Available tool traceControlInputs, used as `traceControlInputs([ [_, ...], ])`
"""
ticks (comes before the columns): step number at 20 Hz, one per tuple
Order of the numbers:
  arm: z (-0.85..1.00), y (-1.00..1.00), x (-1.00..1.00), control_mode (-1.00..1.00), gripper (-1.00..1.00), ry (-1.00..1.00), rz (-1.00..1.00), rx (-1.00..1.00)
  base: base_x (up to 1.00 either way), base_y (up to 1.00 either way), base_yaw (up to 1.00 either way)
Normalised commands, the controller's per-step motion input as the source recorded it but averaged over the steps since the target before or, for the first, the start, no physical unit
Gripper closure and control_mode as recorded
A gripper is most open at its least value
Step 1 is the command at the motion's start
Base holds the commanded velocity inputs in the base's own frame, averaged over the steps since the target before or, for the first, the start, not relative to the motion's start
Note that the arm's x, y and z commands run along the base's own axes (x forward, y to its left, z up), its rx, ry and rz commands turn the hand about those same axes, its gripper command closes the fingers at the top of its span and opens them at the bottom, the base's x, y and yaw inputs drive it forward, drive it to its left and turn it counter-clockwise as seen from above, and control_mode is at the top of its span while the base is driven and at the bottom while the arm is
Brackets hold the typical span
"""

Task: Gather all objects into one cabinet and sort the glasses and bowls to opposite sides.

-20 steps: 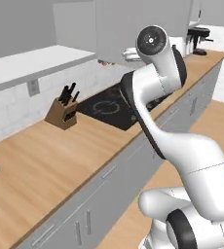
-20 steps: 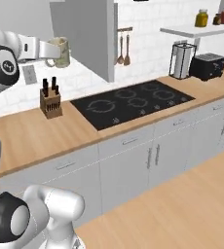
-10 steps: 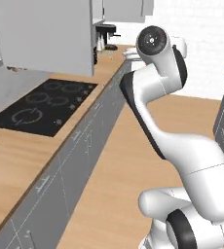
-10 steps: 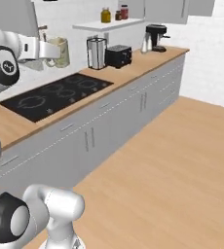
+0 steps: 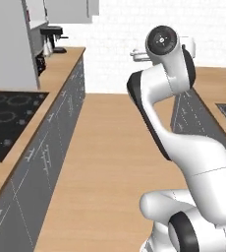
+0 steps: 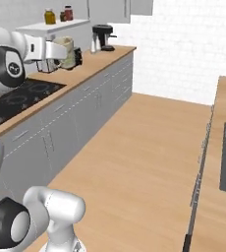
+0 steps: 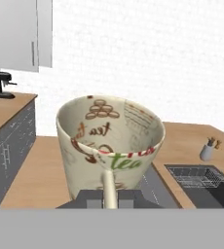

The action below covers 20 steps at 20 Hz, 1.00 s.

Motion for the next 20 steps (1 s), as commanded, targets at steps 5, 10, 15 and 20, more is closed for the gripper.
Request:
traceControlInputs([
  [5,0.0,0.0,0.0,1.0,1.0,0.0,0.0,0.0,1.0,0.0,0.0],
  [10,0.0,0.0,0.0,1.0,1.0,0.0,0.0,0.0,1.0,-0.22,0.03],
  [15,0.0,0.0,0.0,1.0,1.0,0.0,0.0,0.0,1.0,-0.41,0.06],
  [20,0.0,0.0,0.0,1.0,1.0,0.0,0.0,0.0,1.0,-0.45,0.12],
])
